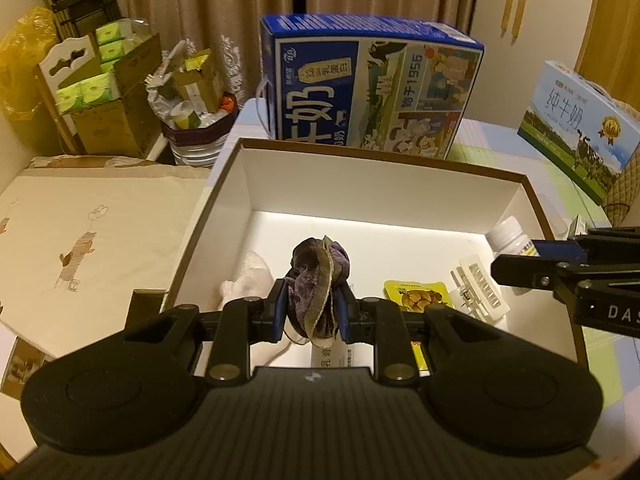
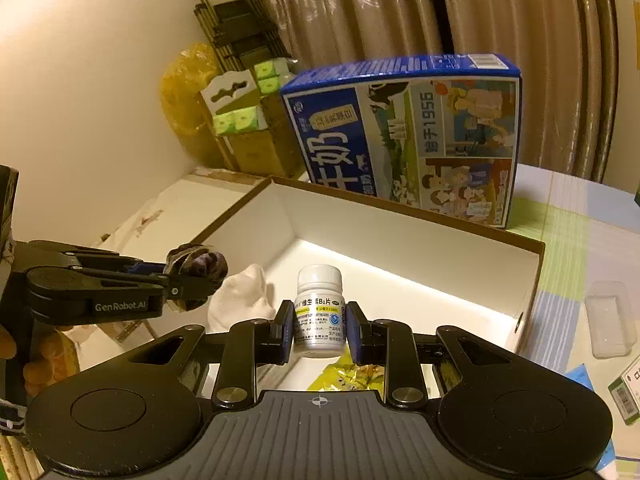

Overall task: Organize objects
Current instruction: 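Carry the scrunchie with the left tool while the right tool carries the pill bottle into the brown box, then open the left tool to drop the scrunchie while the right tool releases the pill bottle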

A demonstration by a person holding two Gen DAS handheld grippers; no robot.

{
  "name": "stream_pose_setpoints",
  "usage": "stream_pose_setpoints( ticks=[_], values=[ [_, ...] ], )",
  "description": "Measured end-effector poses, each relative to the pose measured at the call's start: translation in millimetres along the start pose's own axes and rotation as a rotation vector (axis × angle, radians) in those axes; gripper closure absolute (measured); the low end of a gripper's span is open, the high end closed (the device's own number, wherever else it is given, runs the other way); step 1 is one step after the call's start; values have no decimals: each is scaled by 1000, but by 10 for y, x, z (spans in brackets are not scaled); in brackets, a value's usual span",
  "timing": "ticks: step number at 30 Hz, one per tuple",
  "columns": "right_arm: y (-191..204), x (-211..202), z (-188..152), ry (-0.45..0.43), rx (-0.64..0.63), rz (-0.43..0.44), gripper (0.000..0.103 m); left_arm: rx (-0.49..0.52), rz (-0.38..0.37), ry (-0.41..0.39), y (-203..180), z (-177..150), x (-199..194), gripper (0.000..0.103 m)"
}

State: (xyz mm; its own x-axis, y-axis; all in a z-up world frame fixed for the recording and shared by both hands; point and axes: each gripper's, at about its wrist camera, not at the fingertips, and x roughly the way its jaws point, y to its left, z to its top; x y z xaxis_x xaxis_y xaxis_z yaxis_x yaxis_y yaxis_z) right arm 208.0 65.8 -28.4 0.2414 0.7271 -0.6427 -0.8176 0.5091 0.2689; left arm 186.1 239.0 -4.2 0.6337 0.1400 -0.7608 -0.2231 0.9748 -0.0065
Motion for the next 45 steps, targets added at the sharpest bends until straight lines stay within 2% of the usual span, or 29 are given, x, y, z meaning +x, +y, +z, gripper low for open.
stream_pose_setpoints(
  ticks=[14,22,28,31,33,35,43,45],
  values=[
    [-141,593,169,87,101,-60,79,70,-26,77,-3,326,717,82],
    [-264,870,253,115,157,-72,79,65,-13,129,58,494,1137,81],
    [-346,1040,265,139,184,-89,79,42,-28,153,120,515,1355,76],
    [-377,1100,269,144,186,-100,79,49,-25,146,126,526,1380,71],
    [-402,1140,274,146,189,-100,79,47,-29,140,140,533,1368,58],
    [-408,1171,274,151,189,-103,79,54,-26,133,145,545,1354,53],
    [-414,1300,285,162,201,-86,79,64,-16,143,175,543,1311,41],
    [-412,1328,303,154,212,-83,79,65,-8,145,169,534,1294,34]
  ],
)
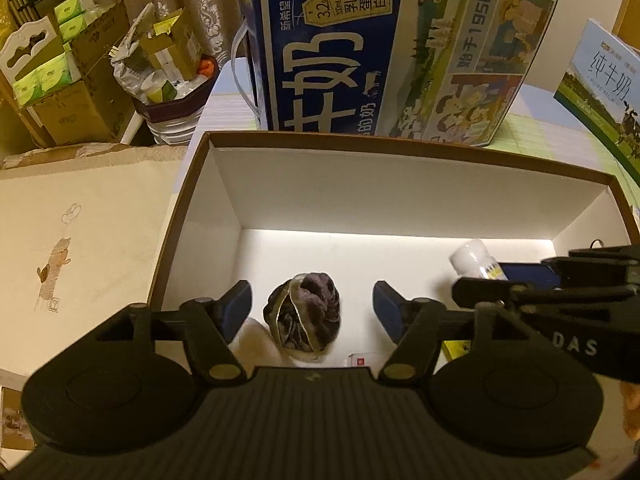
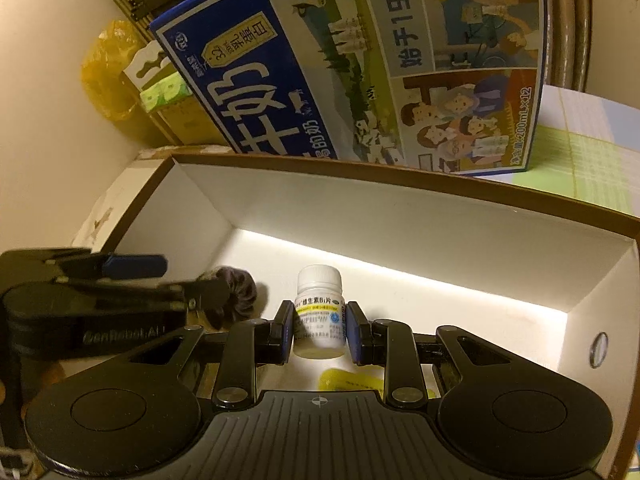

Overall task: Organize objects
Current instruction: 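Open the left tool to drop the scrunchie while the right tool releases the pill bottle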

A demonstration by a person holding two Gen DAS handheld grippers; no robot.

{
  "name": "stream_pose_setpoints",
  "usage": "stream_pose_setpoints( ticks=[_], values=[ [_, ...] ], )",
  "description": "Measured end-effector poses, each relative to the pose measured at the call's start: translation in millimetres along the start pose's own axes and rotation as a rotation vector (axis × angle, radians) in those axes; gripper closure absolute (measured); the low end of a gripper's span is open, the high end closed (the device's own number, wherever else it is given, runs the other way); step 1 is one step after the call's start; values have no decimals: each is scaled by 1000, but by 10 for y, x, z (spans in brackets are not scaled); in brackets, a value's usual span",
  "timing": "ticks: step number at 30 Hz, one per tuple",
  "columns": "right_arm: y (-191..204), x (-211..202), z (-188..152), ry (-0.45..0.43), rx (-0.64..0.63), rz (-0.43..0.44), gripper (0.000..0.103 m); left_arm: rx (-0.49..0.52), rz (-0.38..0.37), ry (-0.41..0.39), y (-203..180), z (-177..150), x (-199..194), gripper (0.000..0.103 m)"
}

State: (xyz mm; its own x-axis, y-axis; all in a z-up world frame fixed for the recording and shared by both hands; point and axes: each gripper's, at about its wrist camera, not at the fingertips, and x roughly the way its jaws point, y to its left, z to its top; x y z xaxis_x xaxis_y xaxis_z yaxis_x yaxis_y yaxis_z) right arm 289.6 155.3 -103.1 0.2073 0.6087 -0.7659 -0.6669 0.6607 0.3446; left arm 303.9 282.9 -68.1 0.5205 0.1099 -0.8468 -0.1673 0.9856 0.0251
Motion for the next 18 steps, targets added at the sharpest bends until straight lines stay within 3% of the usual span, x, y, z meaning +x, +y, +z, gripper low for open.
stream_pose_setpoints(
  ticks=[10,18],
  values=[
    [-20,-181,95,-65,13,-3,76,-27,-11,-26,34,-15,-212,24],
    [-41,-636,-47,-89,2,-18,61,-42,-32,-70,8,-135,-574,15]
  ],
)
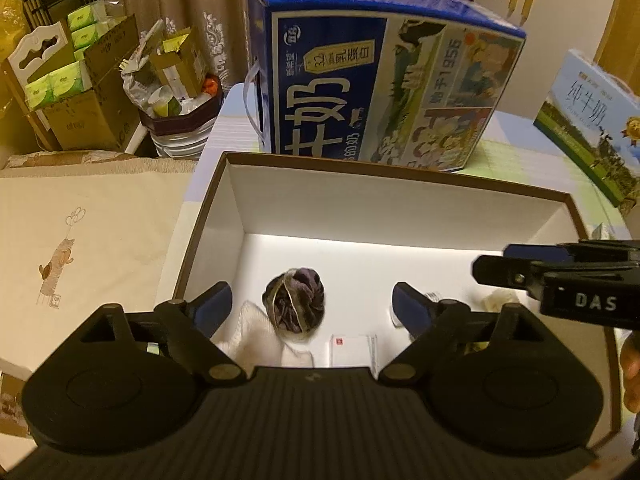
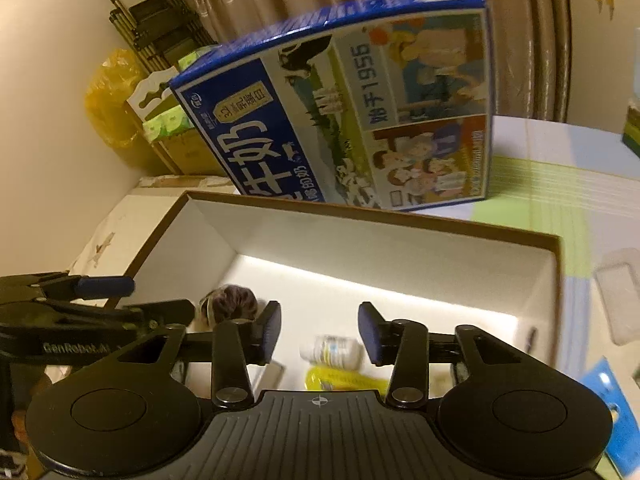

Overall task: Organize objects
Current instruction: 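Open the left tool to drop the scrunchie while the right tool releases the pill bottle, then withdraw both tools from the brown box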

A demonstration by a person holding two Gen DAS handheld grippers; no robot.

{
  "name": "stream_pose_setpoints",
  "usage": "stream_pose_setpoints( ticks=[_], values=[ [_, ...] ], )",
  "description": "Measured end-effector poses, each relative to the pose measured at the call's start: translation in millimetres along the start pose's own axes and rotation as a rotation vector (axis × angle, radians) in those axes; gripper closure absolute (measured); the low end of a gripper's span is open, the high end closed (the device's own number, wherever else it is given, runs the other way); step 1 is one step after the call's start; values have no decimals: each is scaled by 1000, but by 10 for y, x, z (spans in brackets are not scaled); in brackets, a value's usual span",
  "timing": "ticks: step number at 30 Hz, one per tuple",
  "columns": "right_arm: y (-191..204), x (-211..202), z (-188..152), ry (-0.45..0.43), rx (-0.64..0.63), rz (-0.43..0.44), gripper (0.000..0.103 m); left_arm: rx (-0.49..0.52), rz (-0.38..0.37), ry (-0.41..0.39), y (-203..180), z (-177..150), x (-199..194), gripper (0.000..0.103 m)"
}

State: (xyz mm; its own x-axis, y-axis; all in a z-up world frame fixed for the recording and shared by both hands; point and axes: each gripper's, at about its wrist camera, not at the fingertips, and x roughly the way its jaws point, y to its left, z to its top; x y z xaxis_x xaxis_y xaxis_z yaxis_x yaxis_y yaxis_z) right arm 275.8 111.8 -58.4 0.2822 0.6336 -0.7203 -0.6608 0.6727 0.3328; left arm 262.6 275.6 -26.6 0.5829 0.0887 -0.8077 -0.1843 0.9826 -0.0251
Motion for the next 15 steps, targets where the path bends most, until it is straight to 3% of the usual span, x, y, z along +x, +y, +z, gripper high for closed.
stream_pose_setpoints(
  ticks=[15],
  values=[
    [104,-763,-506,-22,61,17,42,-52,-15,-43,-152,-438,-695,11]
  ],
)
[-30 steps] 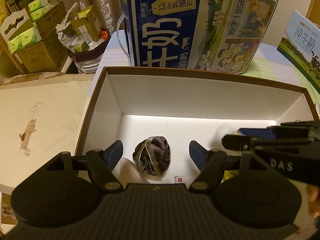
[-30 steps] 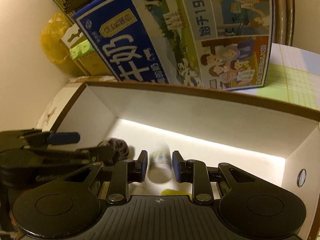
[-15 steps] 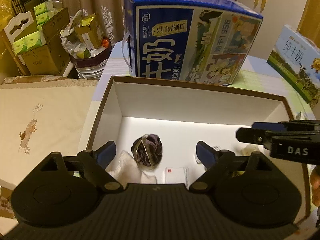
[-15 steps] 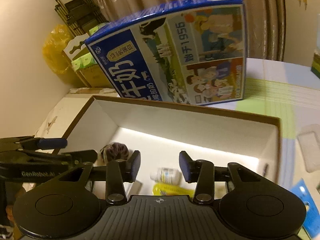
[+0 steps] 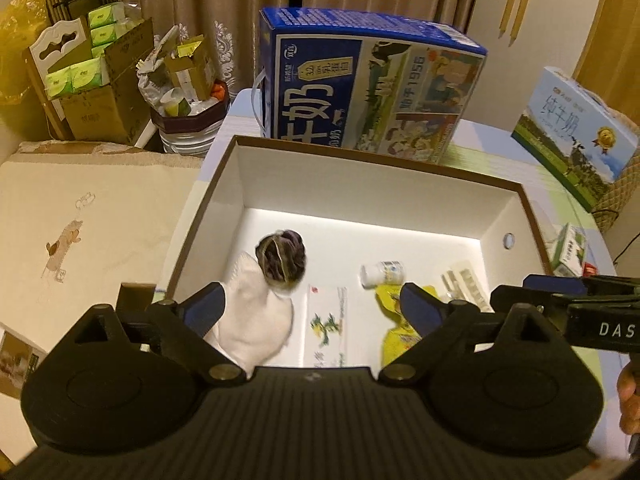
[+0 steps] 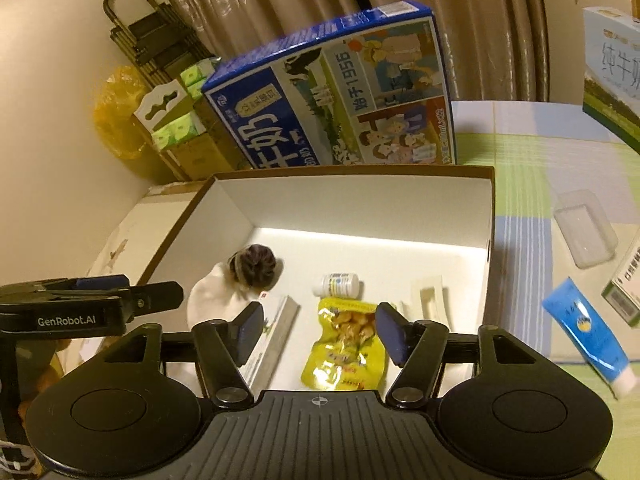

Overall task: Organize objects
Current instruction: 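Withdraw both tools from the brown box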

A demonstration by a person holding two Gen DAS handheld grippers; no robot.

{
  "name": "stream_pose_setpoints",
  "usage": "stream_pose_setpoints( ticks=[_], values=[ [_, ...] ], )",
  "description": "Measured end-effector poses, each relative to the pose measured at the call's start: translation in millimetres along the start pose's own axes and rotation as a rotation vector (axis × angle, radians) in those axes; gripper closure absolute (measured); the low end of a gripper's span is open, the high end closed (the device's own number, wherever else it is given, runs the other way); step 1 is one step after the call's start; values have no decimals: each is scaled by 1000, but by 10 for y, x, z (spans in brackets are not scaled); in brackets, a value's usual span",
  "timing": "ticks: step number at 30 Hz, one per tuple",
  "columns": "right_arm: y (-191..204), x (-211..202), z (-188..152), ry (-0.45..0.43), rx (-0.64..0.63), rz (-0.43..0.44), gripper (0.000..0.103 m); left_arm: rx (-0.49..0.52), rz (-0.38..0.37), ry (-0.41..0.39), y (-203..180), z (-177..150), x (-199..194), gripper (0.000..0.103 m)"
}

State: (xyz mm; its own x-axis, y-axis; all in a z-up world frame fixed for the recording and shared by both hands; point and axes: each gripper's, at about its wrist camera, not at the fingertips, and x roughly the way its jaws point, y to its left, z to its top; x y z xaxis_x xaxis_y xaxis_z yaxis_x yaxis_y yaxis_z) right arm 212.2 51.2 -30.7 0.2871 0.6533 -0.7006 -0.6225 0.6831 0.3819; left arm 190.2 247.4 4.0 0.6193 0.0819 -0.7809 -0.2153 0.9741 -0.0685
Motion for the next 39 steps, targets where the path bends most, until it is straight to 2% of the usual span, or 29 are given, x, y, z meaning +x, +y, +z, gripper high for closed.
stream_pose_setpoints(
  ticks=[7,21,39],
  values=[
    [77,-259,-154,-16,-3,-9,40,-26,-27,3,-117,-207,-240,10],
    [71,-739,-460,-40,5,-34,40,-22,-29,8,-274,-556,-595,10],
    [-91,-1130,-823,-20,19,-51,40,8,-21,48,-621,-954,-781,10]
  ],
)
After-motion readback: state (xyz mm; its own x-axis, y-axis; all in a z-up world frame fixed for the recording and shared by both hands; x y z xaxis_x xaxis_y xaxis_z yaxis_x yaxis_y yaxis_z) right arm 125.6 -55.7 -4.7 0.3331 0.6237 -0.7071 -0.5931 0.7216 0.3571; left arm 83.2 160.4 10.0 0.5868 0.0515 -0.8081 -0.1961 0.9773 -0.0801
